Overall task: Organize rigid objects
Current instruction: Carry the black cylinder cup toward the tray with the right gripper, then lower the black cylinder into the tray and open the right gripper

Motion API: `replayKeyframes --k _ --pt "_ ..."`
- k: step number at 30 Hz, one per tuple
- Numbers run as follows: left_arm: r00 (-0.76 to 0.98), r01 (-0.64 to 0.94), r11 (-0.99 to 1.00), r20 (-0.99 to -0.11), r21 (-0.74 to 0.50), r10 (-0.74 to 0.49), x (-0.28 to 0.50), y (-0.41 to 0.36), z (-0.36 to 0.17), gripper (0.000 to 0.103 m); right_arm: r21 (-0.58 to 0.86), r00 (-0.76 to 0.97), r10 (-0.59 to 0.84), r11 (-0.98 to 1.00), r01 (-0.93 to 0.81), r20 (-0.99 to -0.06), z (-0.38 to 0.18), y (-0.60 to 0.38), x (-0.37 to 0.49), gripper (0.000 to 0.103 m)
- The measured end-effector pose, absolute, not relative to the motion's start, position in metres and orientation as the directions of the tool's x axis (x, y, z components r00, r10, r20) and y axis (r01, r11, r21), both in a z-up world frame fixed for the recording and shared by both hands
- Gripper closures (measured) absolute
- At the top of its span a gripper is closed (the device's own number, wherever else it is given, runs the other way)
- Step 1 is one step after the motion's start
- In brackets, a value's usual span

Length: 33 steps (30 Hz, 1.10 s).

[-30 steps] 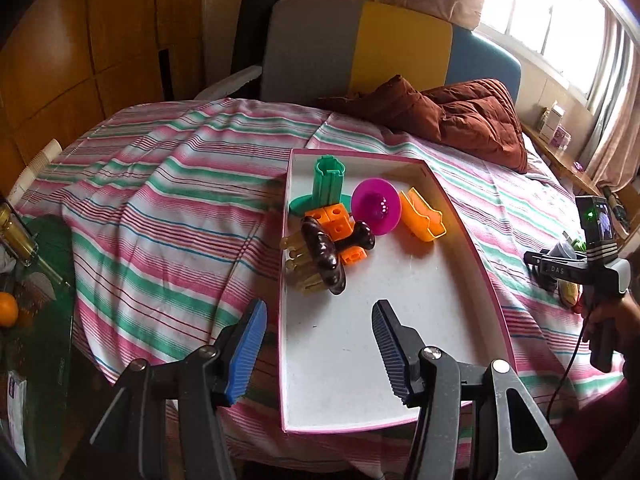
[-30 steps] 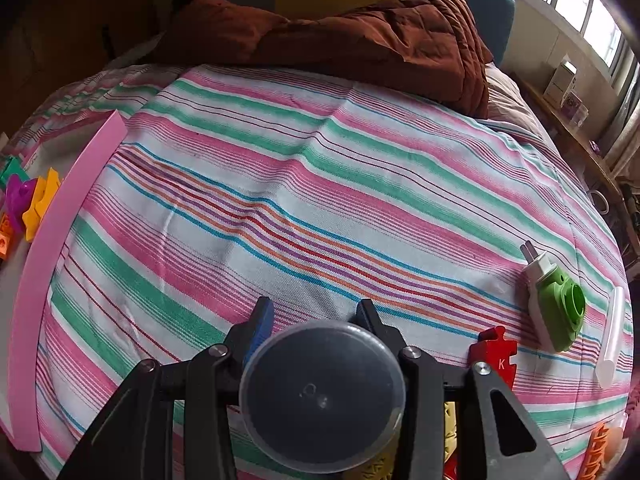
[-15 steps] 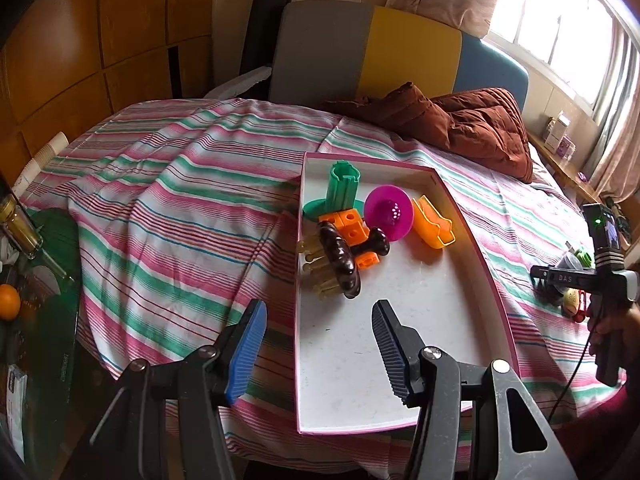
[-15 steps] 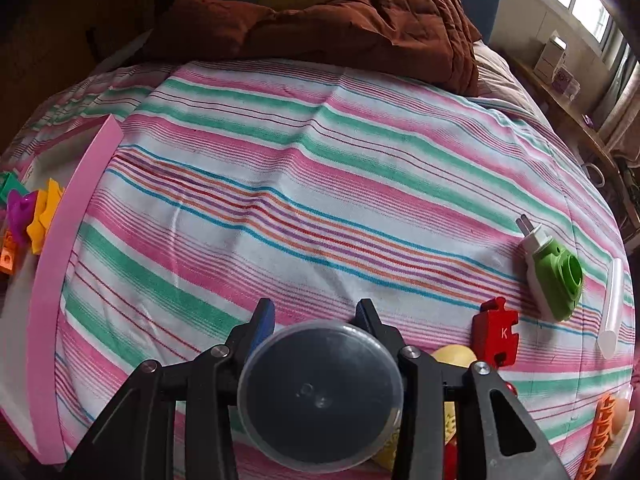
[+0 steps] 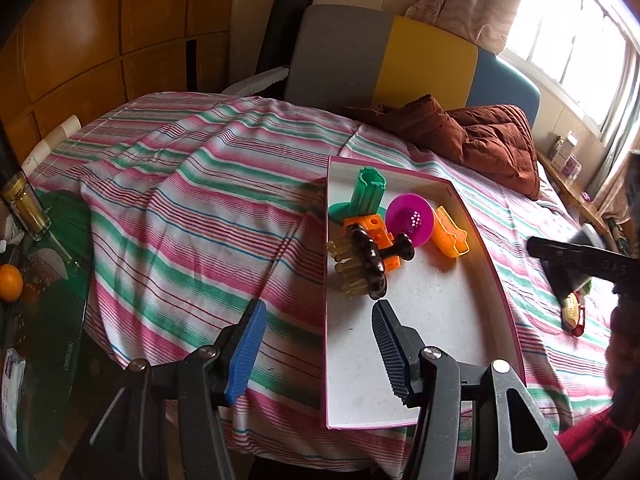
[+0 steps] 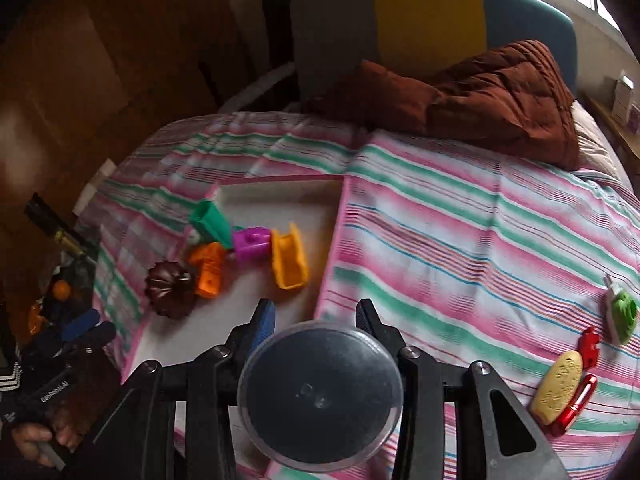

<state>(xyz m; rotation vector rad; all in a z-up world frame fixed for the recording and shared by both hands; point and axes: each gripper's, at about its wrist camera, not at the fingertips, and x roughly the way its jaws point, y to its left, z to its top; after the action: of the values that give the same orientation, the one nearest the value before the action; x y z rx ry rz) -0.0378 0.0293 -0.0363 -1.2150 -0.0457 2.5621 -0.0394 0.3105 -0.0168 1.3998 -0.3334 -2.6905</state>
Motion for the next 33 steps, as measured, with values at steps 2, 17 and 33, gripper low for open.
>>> replayKeyframes --k 2,17,33 --pt "-0.594 -0.256 -0.953 -0.752 -0.162 0.287 -0.038 0.027 -0.037 0.047 0.266 -0.557 -0.225 -0.964 0.007 -0.799 -0.022 0.288 -0.05 0.061" --pt "-0.569 -0.236 -0.955 -0.771 -0.18 0.286 -0.039 0.017 -0.049 0.047 0.327 -0.454 -0.261 -0.942 -0.071 -0.852 -0.081 0.238 -0.112 0.059" --pt "-0.592 -0.239 -0.958 -0.758 -0.159 0.274 -0.033 0.017 -0.042 0.046 0.279 -0.592 -0.191 -0.959 -0.059 -0.783 -0.041 0.249 -0.084 0.057"
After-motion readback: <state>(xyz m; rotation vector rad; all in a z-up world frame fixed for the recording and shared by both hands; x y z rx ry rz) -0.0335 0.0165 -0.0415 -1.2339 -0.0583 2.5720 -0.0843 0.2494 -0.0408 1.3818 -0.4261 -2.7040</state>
